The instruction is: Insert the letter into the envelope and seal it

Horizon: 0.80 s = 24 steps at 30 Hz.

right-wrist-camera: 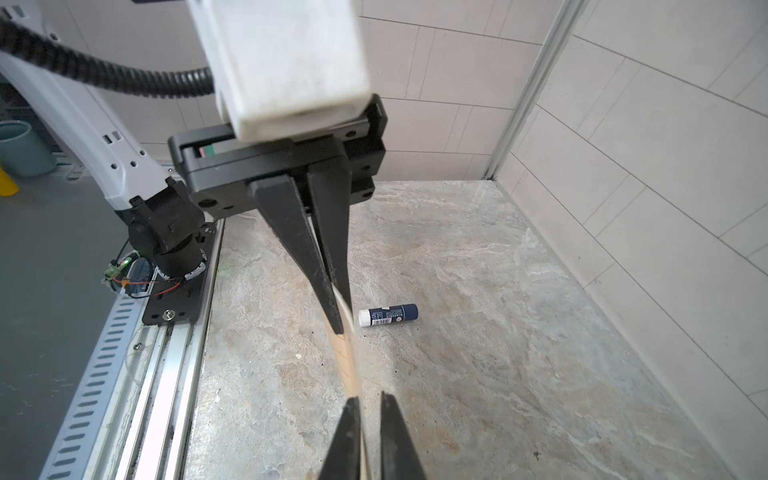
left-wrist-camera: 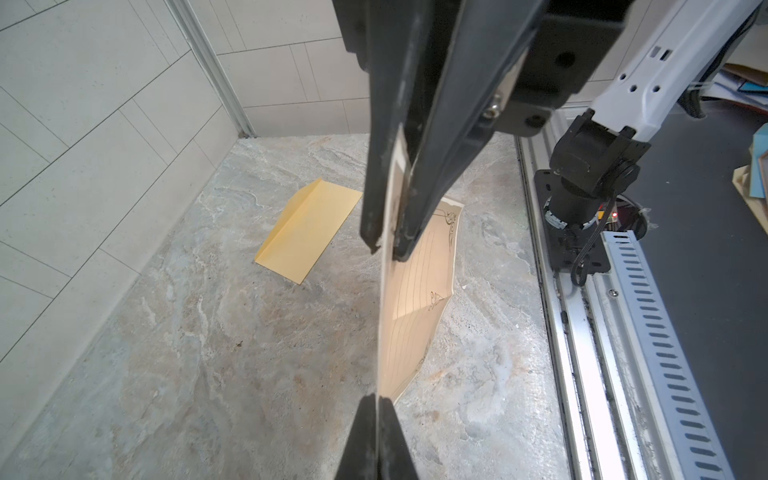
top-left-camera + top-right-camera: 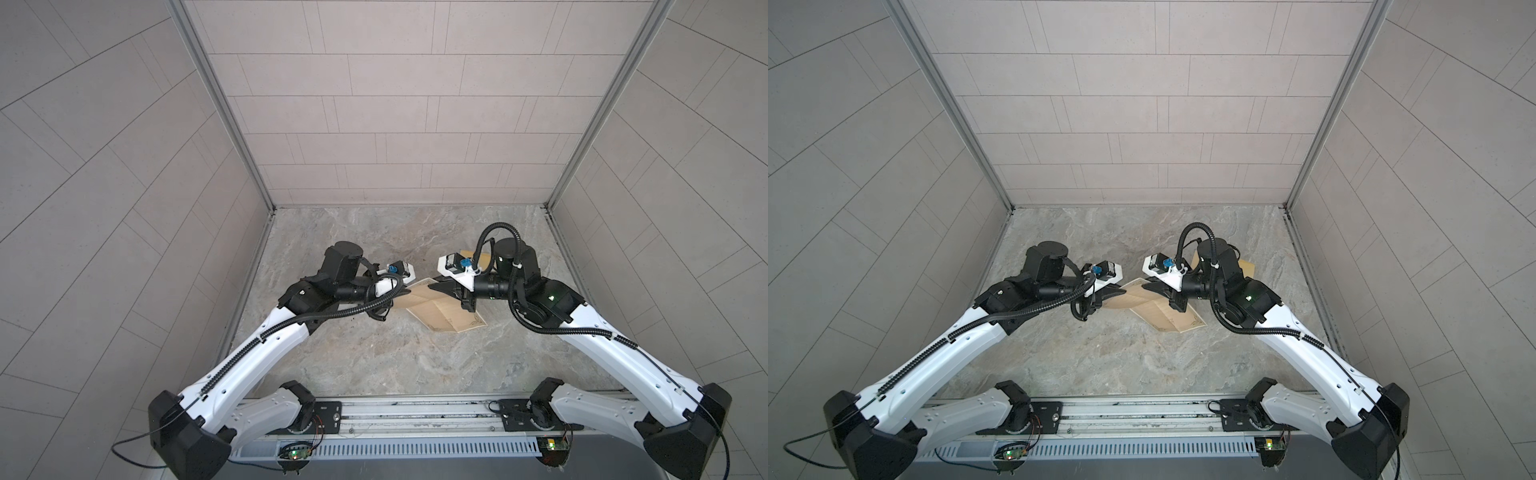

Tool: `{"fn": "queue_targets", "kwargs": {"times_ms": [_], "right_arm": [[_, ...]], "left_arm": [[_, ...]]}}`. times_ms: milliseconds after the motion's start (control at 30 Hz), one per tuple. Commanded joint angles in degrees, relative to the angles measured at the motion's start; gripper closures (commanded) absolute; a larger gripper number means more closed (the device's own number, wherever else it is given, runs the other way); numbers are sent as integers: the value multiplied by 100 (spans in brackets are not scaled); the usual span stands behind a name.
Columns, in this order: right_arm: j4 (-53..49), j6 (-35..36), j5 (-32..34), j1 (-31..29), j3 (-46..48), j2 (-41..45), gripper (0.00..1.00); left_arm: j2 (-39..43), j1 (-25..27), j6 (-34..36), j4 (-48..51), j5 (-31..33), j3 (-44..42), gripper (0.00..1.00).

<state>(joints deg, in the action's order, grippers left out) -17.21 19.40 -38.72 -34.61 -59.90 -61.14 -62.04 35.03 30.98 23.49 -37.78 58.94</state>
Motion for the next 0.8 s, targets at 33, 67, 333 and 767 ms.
{"fn": "queue_targets", "kwargs": {"times_ms": [33,67,333,767], "right_arm": [[-62,-300,962,-30,5,251,62],[-155,-332,1154,-28,7,297,60],[-511,-792,2028,128,478,690,45],[-111,-1176,1656,308,715,364,64]], "left_arm": [[216,39,148,-1,621,136,100],[262,46,167,-2,740,130,100],[717,40,489,77,1104,97,100],[928,39,554,86,1088,55,100]]}}
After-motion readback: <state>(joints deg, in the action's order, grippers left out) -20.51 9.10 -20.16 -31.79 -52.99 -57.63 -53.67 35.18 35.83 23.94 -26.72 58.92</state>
